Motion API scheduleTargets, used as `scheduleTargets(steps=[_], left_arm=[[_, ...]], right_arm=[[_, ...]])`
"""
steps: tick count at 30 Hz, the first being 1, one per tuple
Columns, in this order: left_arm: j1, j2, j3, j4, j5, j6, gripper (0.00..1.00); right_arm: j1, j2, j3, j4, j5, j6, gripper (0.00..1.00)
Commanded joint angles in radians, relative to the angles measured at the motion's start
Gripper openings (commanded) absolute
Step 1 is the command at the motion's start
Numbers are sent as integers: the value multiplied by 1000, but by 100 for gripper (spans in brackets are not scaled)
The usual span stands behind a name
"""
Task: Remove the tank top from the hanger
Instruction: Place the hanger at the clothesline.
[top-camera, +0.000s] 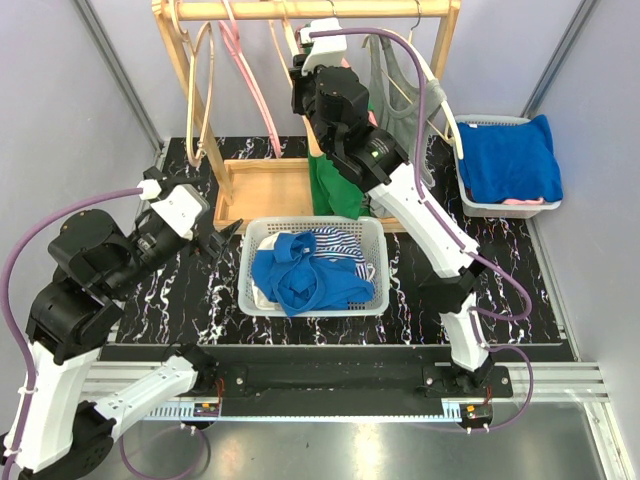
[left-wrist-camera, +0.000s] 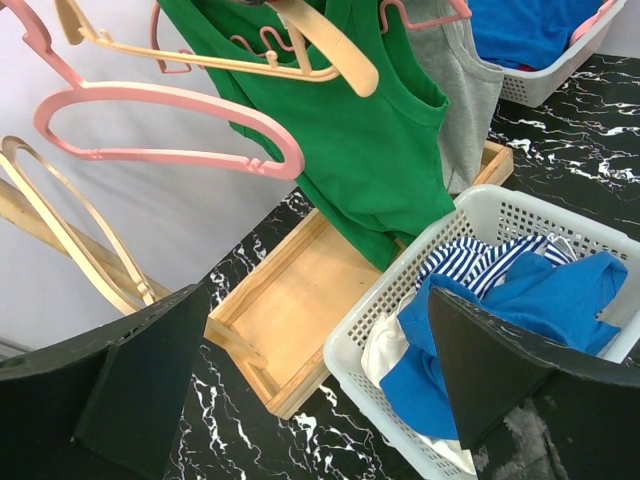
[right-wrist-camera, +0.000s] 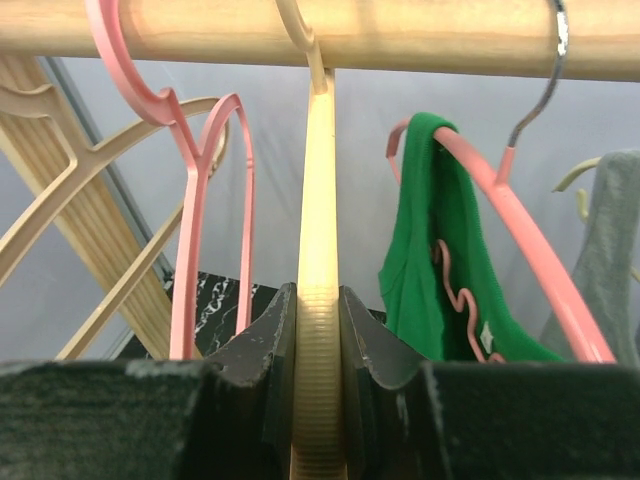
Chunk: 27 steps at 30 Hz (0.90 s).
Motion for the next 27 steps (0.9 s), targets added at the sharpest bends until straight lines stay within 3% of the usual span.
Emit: scheduleTargets(steps=[1, 17, 27], left_arm=[[1, -12, 37, 31, 4, -20, 99], [1, -7, 46, 31, 30, -23, 99], [1, 7, 41, 31, 21, 3, 99]], right_arm=[[-26, 38, 54, 67, -55, 49, 0], [-53, 67, -5, 43, -110, 140, 0], [-10, 93, 8, 14, -225, 131, 0]])
